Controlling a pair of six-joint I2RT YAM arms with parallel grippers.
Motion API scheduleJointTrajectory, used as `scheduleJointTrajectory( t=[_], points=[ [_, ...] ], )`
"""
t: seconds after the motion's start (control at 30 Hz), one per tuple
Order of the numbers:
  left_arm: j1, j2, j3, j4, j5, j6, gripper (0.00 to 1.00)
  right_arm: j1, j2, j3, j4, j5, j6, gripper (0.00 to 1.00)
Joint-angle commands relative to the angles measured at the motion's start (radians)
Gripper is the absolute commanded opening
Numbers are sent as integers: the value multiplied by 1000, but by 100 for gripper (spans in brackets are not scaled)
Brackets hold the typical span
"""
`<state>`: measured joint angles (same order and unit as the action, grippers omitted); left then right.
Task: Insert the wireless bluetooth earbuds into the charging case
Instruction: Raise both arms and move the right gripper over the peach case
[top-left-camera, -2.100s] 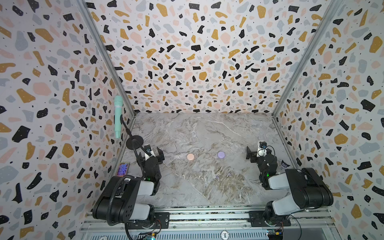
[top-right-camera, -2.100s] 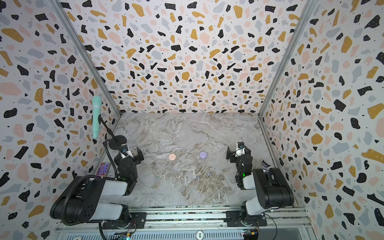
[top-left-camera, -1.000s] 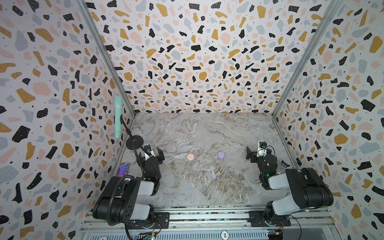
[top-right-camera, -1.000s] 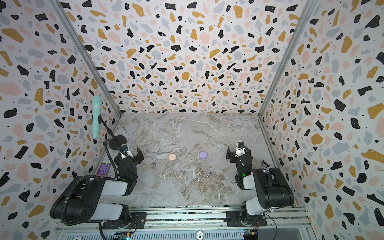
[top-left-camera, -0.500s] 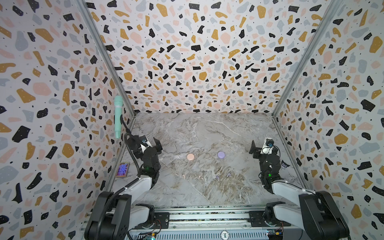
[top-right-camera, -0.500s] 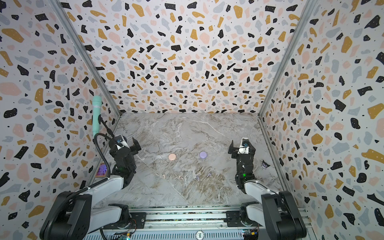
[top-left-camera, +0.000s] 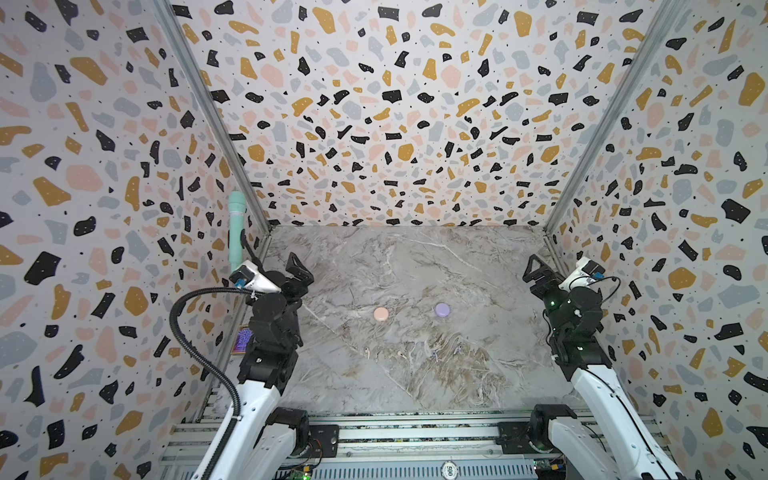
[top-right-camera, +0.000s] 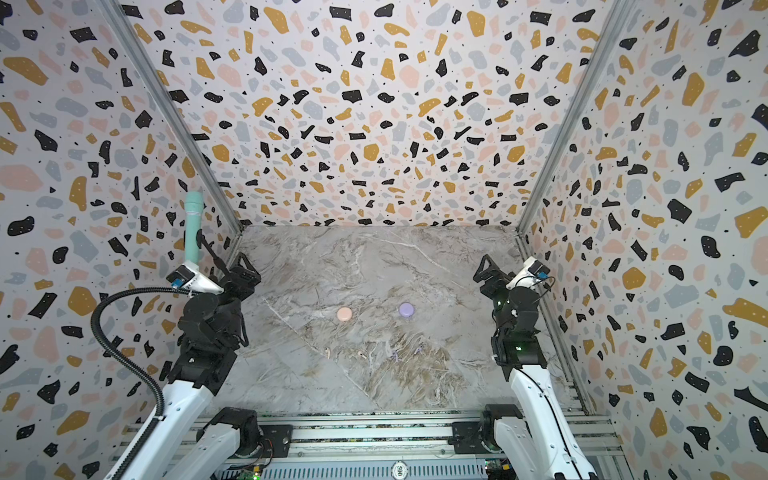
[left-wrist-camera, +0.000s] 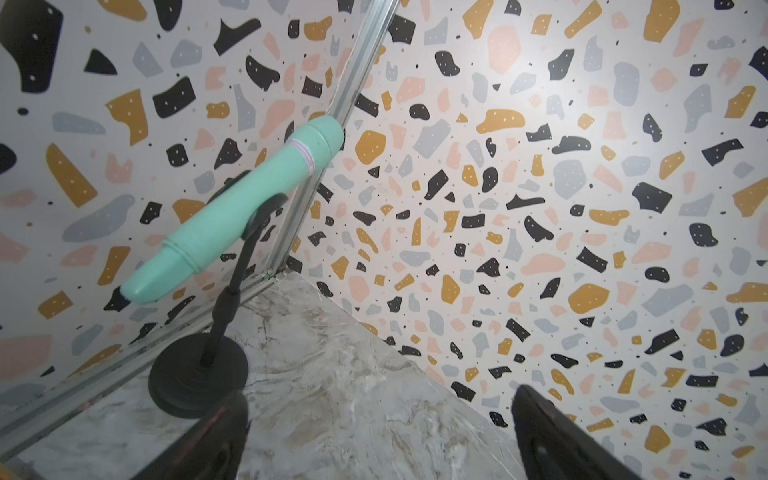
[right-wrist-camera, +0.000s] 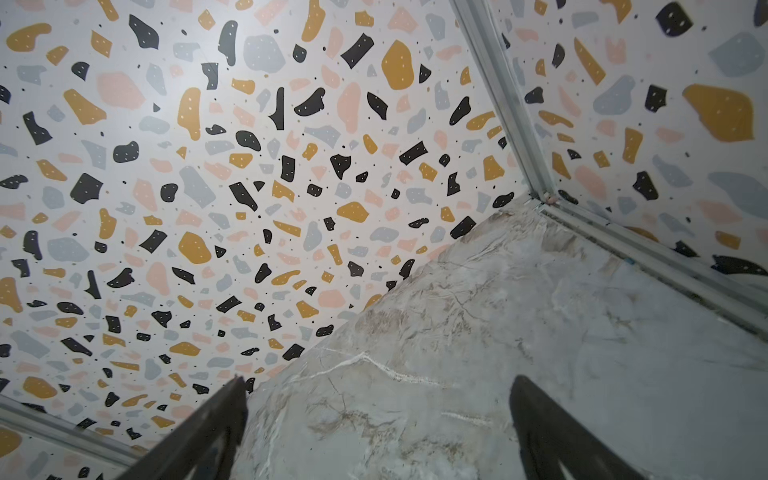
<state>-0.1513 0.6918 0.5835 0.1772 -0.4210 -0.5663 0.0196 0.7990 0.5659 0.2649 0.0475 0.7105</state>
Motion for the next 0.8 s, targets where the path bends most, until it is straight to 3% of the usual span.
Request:
scheduleJointTrajectory(
  t=[0.0,0.17,0.3,0.47,0.67,0.77],
  points=[
    [-4,-36,-10,-110,69,-20,100,2,0,39,-94,-150,45,99],
    [-8,-49,70,-344,73,-3,100,47,87,163,-289,-239,-92,99],
    [-9,-42,111,-507,124,30,100,188,151,259,-452,-178,-195,99],
    [-16,-64,64,-524,138,58,100,390,200,311,-592,-18,-226,99],
    [-85,-74,53,-547,94,77,100,524,276,350,-711,-6,-242,99],
    [-115,-17,53,-533,137,89,100,582,285,365,-740,46,-240,99]
  ],
)
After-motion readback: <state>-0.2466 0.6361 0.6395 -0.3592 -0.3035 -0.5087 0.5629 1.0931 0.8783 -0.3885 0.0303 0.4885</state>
